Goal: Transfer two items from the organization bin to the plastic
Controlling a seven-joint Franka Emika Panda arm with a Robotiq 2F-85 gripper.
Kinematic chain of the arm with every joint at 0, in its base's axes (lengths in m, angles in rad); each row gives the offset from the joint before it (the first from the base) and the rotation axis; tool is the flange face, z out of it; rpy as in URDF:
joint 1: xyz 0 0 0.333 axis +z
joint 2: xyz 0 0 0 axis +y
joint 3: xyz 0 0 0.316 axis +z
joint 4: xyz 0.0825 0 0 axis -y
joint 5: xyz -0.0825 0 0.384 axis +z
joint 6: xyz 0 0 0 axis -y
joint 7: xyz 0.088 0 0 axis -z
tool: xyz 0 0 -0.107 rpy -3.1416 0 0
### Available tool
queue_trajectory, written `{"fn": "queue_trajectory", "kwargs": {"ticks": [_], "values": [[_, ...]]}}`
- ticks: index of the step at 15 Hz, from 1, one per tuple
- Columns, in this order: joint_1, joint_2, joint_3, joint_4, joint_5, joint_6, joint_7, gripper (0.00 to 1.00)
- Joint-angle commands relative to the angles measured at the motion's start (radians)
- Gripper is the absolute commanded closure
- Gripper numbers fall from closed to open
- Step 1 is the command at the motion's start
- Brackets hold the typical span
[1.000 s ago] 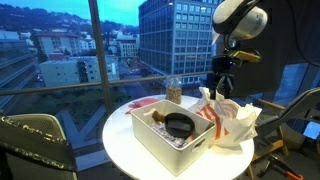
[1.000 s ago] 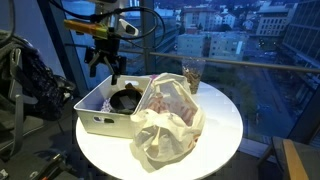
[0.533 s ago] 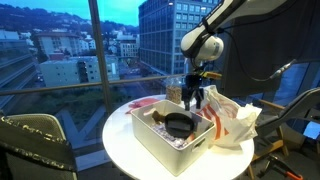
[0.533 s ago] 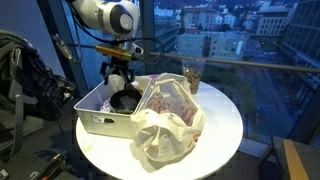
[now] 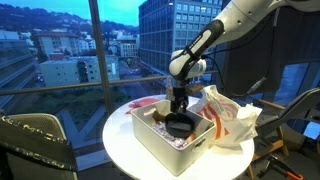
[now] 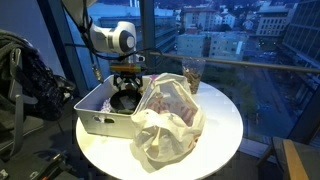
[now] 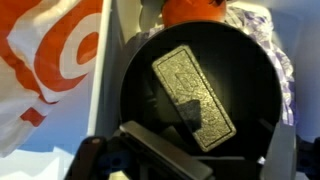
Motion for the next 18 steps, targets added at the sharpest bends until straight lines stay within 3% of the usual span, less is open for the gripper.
{"fn": "queue_trajectory", "kwargs": {"ticks": [1,10,15,18], "values": [[-0.013,0.041,0.0,0.029,-0.029,0.047,-0.005,0.0],[-0.062,0.099,0.082,0.041,0.03,0.044,-0.128,0.0],[-0.047,0.146,0.058,0.072,-0.049,0.088,-0.169,0.0],[-0.07,0.192,0.078,0.112,-0.024,0.082,-0.205,0.0]]}}
